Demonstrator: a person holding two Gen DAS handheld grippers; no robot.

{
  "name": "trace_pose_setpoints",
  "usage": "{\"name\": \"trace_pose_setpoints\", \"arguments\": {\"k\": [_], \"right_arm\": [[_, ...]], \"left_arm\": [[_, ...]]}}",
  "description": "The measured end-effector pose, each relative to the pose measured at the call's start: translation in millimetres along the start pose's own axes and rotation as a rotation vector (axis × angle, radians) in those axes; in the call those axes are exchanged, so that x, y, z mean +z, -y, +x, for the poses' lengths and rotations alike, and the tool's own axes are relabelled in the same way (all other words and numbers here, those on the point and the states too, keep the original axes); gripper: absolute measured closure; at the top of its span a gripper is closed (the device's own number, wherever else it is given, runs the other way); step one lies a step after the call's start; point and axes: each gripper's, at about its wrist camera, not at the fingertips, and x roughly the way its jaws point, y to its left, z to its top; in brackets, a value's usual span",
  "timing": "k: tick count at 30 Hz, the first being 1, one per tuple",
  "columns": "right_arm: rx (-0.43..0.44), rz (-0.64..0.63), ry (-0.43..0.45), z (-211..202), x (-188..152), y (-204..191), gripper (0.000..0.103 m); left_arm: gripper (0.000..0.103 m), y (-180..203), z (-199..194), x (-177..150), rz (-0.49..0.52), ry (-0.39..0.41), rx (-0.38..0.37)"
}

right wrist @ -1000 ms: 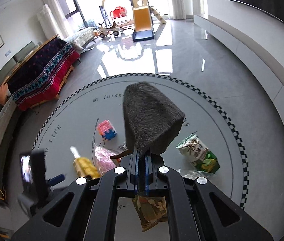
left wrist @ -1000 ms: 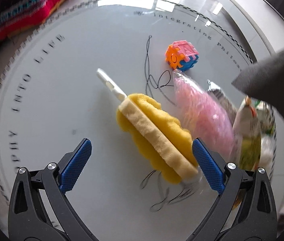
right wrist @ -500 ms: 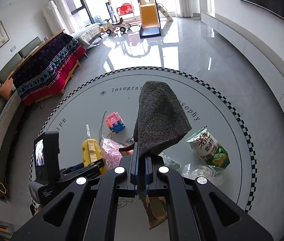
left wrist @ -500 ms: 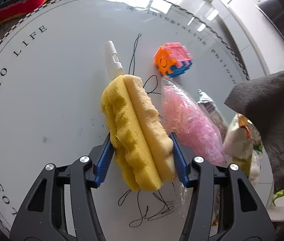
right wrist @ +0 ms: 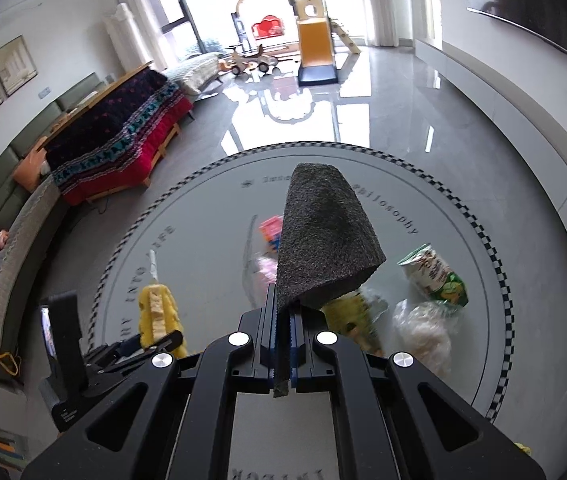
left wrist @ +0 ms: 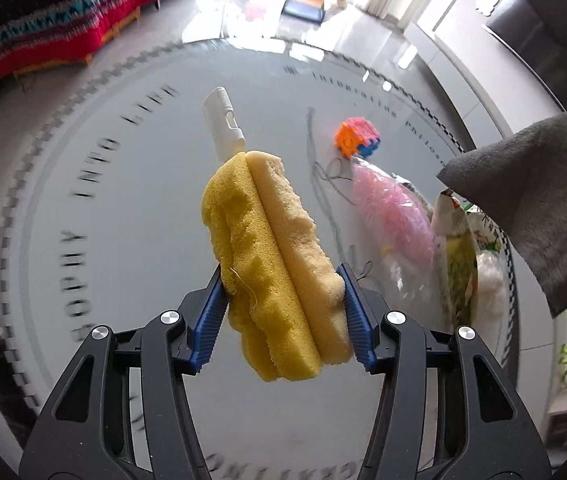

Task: Collect trash
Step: 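Grasp the yellow sponge with the left tool while the right tool holds the cloth, then carry cloth and sponge over the black bin and open both tools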

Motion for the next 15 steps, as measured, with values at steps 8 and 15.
{"name": "trace_pose_setpoints", "arguments": {"k": [8,15], "right_arm": [[0.053,-0.088,-0.018,-25,-42,-66,0.098],[0.118,-0.151,-0.058,-33,-93,-119,0.098]], "left_arm": [[0.050,-50,-57,-22,0.022,0.107,0.055],[0.048,-90,-92,-64,0.023,0.169,0.091]]}}
